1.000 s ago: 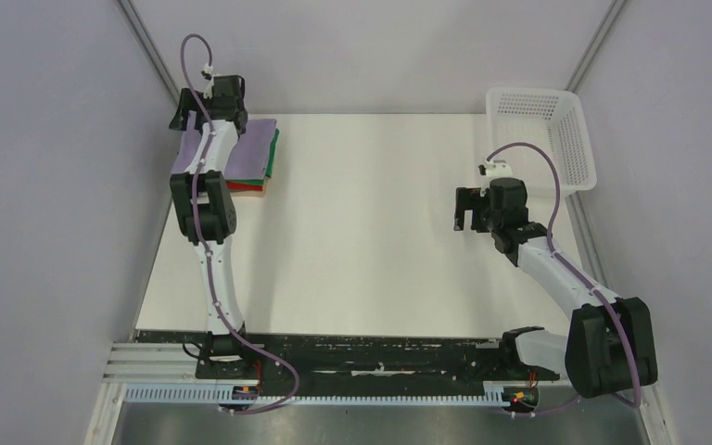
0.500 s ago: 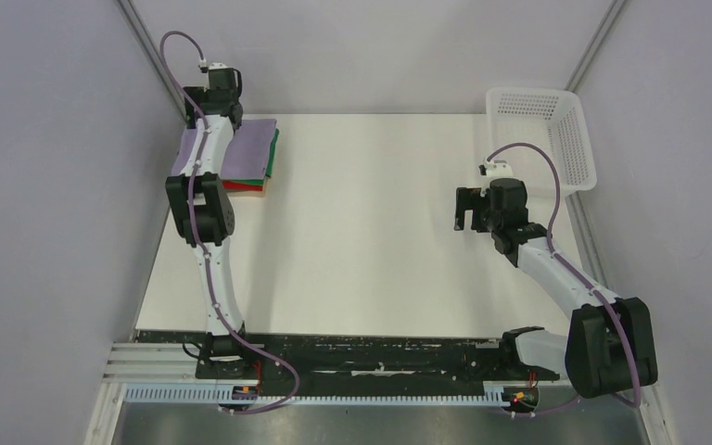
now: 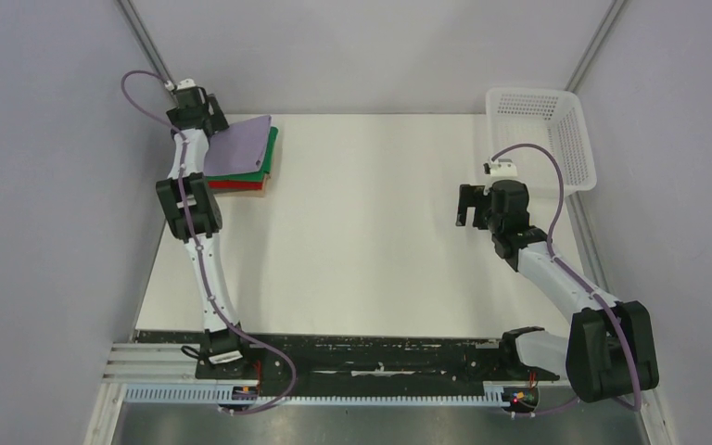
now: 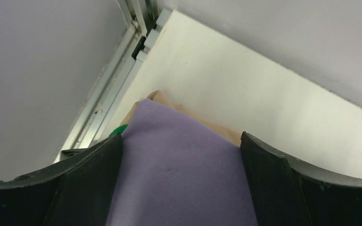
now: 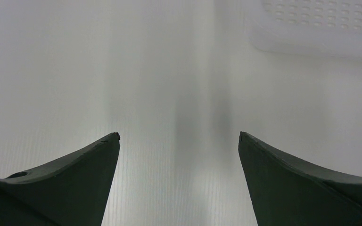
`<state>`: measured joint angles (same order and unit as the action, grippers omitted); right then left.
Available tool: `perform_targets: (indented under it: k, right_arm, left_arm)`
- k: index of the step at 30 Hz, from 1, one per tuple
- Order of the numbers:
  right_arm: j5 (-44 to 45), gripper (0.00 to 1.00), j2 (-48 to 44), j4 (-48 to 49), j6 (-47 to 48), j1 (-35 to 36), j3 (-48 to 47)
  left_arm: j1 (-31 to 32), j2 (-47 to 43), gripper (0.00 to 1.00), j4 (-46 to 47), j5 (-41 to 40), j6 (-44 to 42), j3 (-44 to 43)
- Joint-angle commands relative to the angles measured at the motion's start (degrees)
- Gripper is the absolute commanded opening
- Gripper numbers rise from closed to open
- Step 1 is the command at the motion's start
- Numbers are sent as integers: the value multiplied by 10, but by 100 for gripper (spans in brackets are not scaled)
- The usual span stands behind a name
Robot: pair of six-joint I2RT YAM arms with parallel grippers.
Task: Fold and stack the t-shirts
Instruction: Smooth out wrinkles on the folded tshirt, then reset both arms
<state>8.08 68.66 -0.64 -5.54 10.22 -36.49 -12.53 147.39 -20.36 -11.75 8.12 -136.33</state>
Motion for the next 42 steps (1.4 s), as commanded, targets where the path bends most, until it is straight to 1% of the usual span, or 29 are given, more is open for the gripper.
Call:
perform_targets:
  k: [1, 4, 6, 11, 14, 19, 21, 22, 24, 25, 27, 29, 32, 33, 36, 38, 40, 42]
  right_arm:
    - [14, 98, -10, 45, -12, -2, 0]
    - [0, 98, -7, 55, -21, -2, 1]
    - [-12, 98, -8, 58, -24, -3, 2]
    - [-16, 98, -26, 57, -25, -2, 10]
    - [-18, 98, -49, 57, -32, -2, 17]
    - [-19, 98, -99, 55, -31, -2, 35]
    - [0, 98, -116, 47, -34, -2, 40]
    - [8, 98, -124, 44, -35, -2, 44]
    - [18, 98, -143, 38, -38, -2, 50]
    - [19, 98, -151, 34, -39, -2, 52]
    - [16, 98, -168, 27, -40, -2, 58]
    - [14, 98, -188, 19, -44, -2, 64]
    - [11, 98, -217, 18, -58, -2, 87]
    - [15, 98, -228, 22, -67, -2, 99]
    - [15, 98, -251, 31, -82, -2, 133]
    - [11, 98, -262, 27, -86, -2, 145]
    - [11, 98, -271, 17, -87, -2, 153]
    - [14, 98, -279, 10, -83, -2, 164]
  left_arm:
    - [-16, 35, 100, 22, 69, 66, -17]
    - [-26, 46, 100, 13, 101, 88, -22]
    - [-27, 34, 100, 16, 110, 90, -11]
    - [-26, -24, 100, 25, 110, 76, 32]
    - [-23, -76, 100, 13, 88, 87, 55]
    - [-1, -202, 100, 59, 30, 95, 157]
    - [2, -238, 100, 95, 49, 128, 214]
    - [4, -247, 100, 102, 61, 134, 233]
    - [11, -268, 100, 95, 55, 174, 267]
    - [16, -282, 100, 112, 66, 184, 294]
    - [35, -314, 100, 135, 52, 200, 339]
    - [61, -359, 100, 165, 39, 196, 393]
    - [112, -431, 100, 173, -15, 214, 484]
    - [139, -460, 100, 180, -20, 221, 517]
    - [213, -558, 100, 188, -83, 260, 645]
    - [268, -629, 100, 195, -110, 280, 736]
    - [317, -697, 100, 201, -104, 296, 835]
    - [359, -752, 100, 200, -103, 305, 908]
